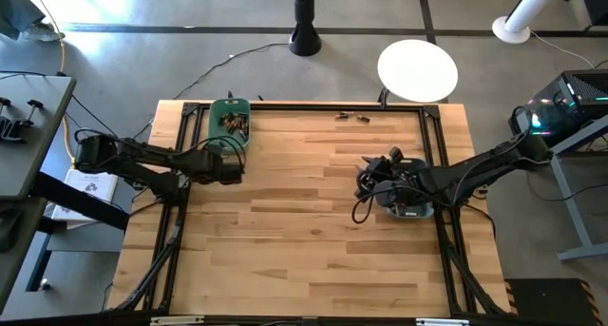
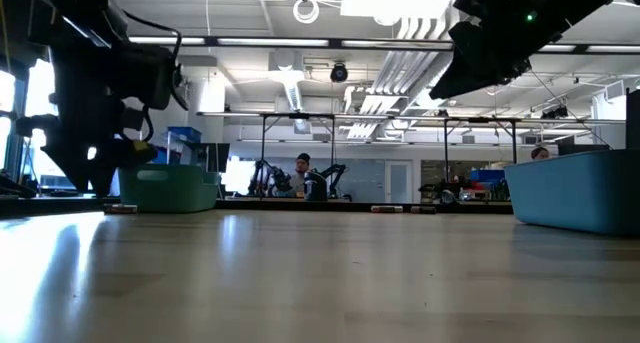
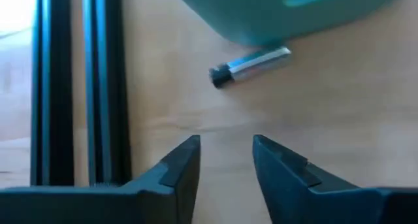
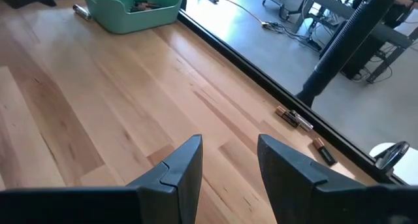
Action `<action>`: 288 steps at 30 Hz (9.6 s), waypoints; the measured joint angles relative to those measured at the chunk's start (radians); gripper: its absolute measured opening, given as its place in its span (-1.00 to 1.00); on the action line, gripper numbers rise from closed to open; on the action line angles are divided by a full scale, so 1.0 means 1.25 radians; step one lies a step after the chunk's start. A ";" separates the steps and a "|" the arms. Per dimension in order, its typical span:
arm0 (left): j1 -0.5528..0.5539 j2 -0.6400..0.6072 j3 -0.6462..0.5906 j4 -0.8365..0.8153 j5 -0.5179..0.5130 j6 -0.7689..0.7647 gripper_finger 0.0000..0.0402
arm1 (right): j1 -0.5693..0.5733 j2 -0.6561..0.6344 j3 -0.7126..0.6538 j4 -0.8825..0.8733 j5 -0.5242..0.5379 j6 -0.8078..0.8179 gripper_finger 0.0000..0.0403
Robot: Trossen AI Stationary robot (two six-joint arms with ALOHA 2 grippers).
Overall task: Sort batteries
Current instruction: Put the silver battery into the blue bin
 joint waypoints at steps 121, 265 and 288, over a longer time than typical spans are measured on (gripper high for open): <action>-0.438 -0.137 -0.049 0.500 0.628 0.136 -0.36 | -0.001 -0.001 0.000 0.072 -0.024 -0.068 -0.30; -0.234 0.315 0.115 1.583 0.261 1.108 -0.25 | 0.018 0.064 0.047 0.500 -0.264 -0.368 -0.83; -0.229 0.315 0.113 1.458 0.260 1.080 -0.17 | -0.023 -0.133 0.038 -0.706 -0.310 0.724 -0.83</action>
